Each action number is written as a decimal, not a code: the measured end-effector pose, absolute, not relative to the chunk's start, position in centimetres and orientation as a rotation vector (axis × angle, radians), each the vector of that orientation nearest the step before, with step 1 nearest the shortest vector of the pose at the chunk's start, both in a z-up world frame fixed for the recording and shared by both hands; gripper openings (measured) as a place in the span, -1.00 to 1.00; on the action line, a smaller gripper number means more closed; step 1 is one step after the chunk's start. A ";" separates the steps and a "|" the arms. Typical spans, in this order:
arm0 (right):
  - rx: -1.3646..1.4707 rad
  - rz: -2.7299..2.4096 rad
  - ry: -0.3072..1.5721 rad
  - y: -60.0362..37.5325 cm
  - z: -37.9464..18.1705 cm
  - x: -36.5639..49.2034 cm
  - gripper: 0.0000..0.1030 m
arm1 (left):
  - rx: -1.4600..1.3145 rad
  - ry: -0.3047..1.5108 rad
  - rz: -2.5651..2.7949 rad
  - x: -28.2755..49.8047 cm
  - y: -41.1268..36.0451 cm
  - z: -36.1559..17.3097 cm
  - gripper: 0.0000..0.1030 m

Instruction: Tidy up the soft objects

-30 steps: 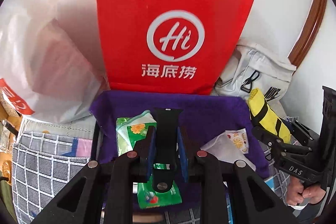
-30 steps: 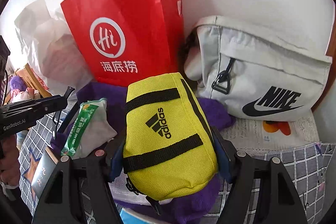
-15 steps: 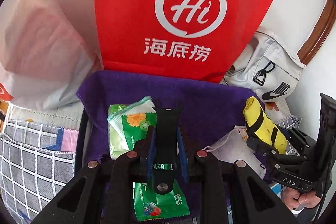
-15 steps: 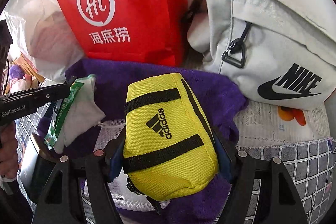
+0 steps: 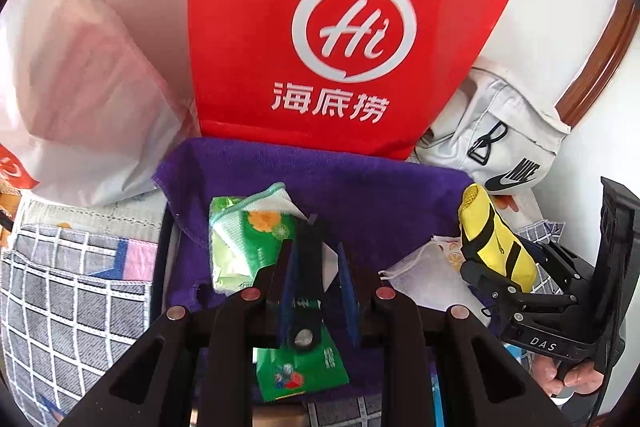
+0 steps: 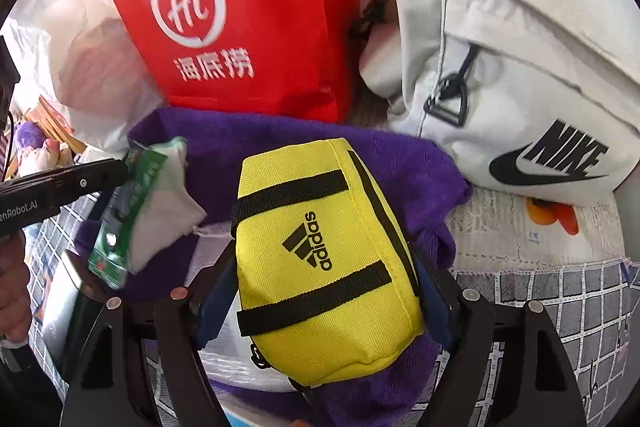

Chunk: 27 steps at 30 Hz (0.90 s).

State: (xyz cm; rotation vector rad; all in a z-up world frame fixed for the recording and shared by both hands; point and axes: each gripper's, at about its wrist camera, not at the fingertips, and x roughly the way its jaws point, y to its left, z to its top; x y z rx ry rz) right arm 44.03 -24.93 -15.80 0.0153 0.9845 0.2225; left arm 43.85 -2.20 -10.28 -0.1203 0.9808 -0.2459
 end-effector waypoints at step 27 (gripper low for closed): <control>0.058 0.388 0.841 -21.9 -4.5 27.8 0.54 | -0.174 0.866 -0.263 29.4 0.9 -2.1 -0.60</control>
